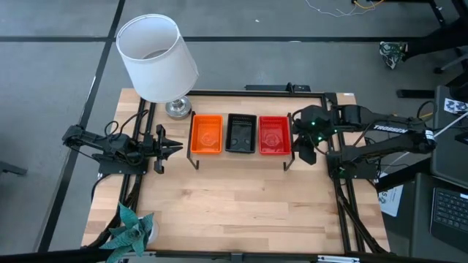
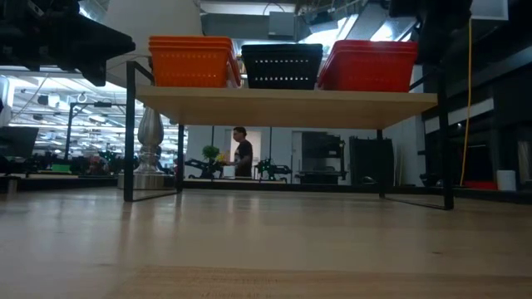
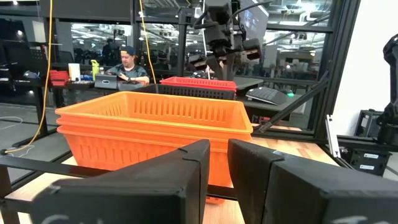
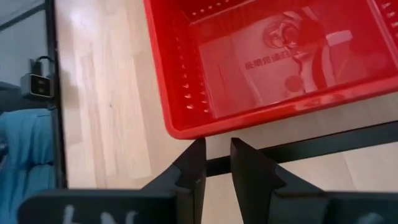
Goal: Stack baskets on shelf by color
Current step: Adjust the red bin on the shelf
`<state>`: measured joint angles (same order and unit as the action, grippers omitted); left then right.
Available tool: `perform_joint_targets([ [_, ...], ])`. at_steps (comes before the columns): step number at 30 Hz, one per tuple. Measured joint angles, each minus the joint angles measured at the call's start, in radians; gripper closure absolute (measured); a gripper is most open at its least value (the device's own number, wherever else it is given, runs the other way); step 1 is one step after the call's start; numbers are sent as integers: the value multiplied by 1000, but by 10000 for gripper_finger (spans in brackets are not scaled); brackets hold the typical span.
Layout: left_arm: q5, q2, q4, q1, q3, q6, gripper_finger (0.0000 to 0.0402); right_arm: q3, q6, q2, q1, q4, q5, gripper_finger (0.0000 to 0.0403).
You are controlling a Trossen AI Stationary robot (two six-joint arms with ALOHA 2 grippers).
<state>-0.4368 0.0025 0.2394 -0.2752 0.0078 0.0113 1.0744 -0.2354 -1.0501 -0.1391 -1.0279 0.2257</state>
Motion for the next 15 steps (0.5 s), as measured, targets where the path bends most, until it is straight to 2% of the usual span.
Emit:
perform_joint_targets([
  [9, 0, 0, 0, 0, 0, 0, 351, 0, -28, -14, 14, -40, -7, 331],
  [15, 0, 0, 0, 0, 0, 0, 351, 0, -22, 32, 19, -87, 38, 331],
])
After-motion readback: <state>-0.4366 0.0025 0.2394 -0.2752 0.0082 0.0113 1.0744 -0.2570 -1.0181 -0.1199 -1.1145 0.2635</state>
